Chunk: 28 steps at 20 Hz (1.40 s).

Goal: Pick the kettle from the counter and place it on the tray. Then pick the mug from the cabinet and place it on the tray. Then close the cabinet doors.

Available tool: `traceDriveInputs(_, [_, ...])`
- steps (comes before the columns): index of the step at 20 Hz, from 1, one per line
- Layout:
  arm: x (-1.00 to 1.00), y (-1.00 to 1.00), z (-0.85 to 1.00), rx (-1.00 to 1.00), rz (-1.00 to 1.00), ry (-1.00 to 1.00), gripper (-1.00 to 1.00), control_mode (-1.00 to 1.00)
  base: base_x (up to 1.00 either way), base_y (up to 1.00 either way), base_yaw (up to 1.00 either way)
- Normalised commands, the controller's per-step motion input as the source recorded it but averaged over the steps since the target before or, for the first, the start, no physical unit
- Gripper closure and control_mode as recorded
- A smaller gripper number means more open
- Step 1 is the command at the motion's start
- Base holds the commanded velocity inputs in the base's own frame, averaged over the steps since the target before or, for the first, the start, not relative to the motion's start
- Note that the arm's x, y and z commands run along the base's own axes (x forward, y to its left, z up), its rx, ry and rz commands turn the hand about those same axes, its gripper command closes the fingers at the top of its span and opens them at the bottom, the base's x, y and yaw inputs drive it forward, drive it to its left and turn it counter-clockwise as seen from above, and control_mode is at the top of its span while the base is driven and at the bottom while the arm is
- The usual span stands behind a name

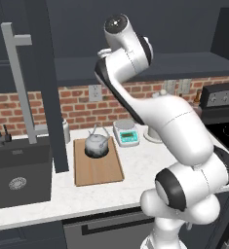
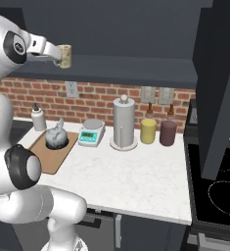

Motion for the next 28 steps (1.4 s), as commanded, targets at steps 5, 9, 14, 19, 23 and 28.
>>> traceDriveInputs(5, [0.18, 0.0, -0.1, -0.02, -0.03, -0.05, -1.0, -1.0, 0.0, 0.0, 0.0])
traceDriveInputs(9, [0.2, 0.02, -0.19, -0.01, -0.05, -0.05, -1.0, -1.0, 0.0, 0.0, 0.0])
traceDriveInputs(14, [0.22, 0.04, -0.17, 0.0, -0.06, -0.02, -1.0, -1.0, 0.0, 0.0, 0.0])
traceDriveInputs(19, [0.25, 0.03, -0.01, 0.0, -0.09, 0.0, -1.0, -1.0, 0.0, 0.0, 0.0])
traceDriveInputs(23, [0.31, 0.1, 0.0, 0.0, -0.12, 0.0, -1.0, -1.0, 0.0, 0.0, 0.0])
traceDriveInputs(28, [0.33, 0.17, 0.0, 0.0, -0.13, 0.0, -1.0, -1.0, 0.0, 0.0, 0.0])
